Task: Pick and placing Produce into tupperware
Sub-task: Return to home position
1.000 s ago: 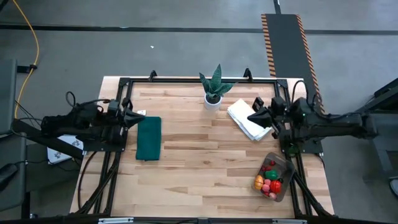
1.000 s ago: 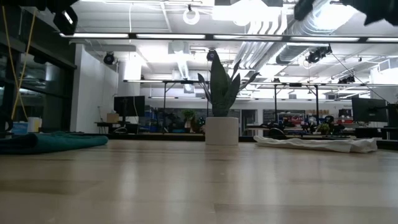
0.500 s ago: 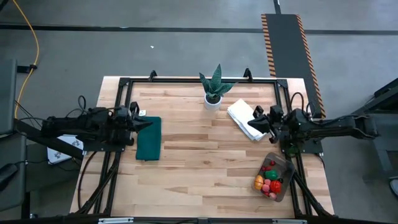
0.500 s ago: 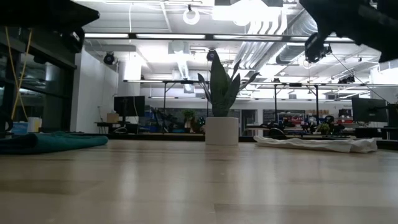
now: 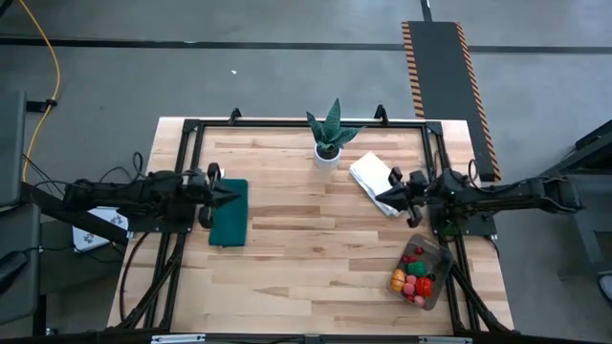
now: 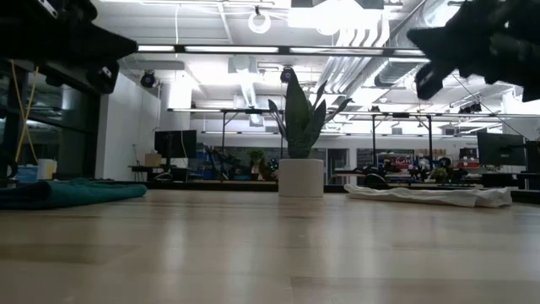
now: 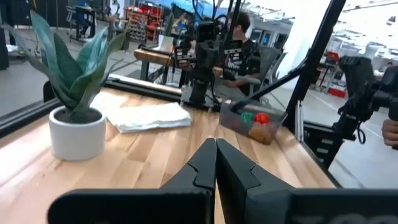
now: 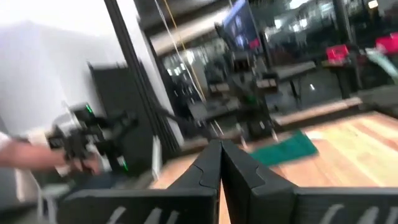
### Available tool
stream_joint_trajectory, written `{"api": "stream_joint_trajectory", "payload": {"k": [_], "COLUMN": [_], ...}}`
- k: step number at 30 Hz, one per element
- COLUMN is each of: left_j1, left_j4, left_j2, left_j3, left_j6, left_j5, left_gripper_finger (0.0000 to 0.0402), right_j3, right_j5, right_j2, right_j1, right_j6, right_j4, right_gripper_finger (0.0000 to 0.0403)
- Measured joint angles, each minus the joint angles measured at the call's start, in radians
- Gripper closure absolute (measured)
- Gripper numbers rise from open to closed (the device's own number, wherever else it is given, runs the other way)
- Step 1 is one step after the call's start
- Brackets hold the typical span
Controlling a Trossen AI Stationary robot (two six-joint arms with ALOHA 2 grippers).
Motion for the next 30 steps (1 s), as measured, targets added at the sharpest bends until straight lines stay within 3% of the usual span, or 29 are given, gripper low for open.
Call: {"api": "stream_joint_trajectory", "payload": {"k": [12, 30], "left_j1": [0.0, 0.0], "left_j4": [-0.037, -0.076], "left_j2": [0.0, 0.0], "left_j3": [-0.038, -0.038], "left_j6": [0.025, 0.107], "left_j5": [-0.042, -0.073], "left_gripper_finger": [0.0401, 0.0401], "right_j3": [0.0, 0.0], "right_j5": [0.005, 0.006], "right_j2": [0.0, 0.0], "right_j1": [-0.051, -0.171], "right_j6": [-0.21, -0.304], "right_j4": [-0.228, -0.319], "right_gripper_finger": [0.0403, 0.0403]}}
